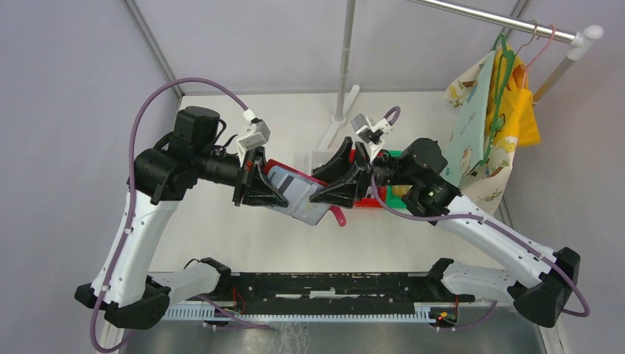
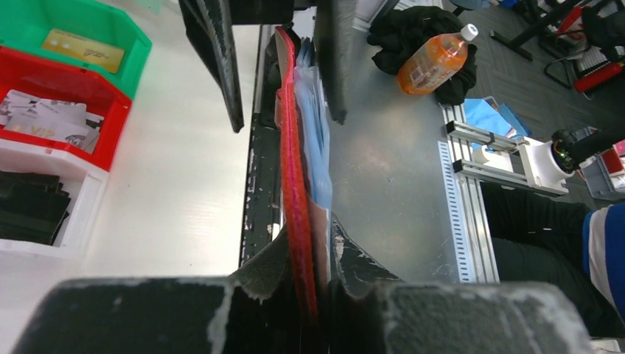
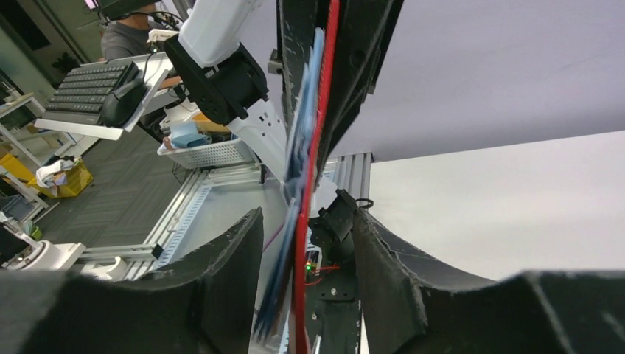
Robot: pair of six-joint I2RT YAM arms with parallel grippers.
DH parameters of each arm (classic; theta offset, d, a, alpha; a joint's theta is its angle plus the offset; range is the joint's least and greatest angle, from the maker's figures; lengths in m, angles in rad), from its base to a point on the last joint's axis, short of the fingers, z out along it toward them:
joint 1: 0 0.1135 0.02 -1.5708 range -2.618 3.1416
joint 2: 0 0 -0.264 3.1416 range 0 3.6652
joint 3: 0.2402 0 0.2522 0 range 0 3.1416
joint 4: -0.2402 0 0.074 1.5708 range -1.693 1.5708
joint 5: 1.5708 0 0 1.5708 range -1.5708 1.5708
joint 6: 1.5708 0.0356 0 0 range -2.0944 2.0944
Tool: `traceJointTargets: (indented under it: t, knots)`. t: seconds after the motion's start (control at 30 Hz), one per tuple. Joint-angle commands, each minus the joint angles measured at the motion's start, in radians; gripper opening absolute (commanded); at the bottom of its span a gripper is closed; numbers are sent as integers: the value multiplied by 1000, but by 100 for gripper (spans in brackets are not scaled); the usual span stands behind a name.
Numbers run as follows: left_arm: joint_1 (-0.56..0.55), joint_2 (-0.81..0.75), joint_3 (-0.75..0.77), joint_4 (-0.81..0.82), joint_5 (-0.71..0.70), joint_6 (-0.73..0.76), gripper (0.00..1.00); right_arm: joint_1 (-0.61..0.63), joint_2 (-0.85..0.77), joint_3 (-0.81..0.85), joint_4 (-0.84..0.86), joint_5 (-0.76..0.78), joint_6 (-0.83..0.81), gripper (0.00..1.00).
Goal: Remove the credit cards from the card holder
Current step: Remove the credit card from the card holder.
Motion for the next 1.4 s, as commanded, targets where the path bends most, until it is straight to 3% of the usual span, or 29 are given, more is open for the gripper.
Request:
traceJointTargets:
  t: [0.0,0.1,0.17,0.23,0.37,0.5,0.7,0.87,0.9,0.97,1.07,1.17,1.37]
  knots:
    - [0,-6,43,27,89,-40,15,5,-24,-20,85,-38,23,44]
    - [-1,-4,40,38,97,-52,19,4,-15,-22,124,-58,66,16]
    - [-2,-3,40,53,103,-74,27,6,-10,-22,149,-66,93,2]
    - [0,-3,37,74,97,-92,44,6,-9,-24,161,-73,104,0]
    - [1,-10,11,150,61,-151,53,6,-9,-21,144,-68,102,0]
    - [-1,-5,8,177,35,-163,49,6,-15,-15,99,-61,80,0]
    - [0,-5,27,143,-60,-104,27,4,-32,12,-8,-65,5,0]
    - [1,-5,25,104,-21,-76,18,3,-48,10,-35,-59,-26,0]
    - [1,-4,24,99,-6,-76,16,3,-46,8,-33,-58,-25,5]
    - [1,1,24,92,10,-76,10,3,-43,1,-18,-49,-20,34]
    - [1,8,23,89,11,-87,3,1,-53,9,-46,-1,-55,55]
    - [2,13,16,91,-15,-89,2,-21,-74,66,-123,65,-109,63]
    - [4,8,-34,205,-269,-166,2,-66,-128,83,-185,214,-81,61]
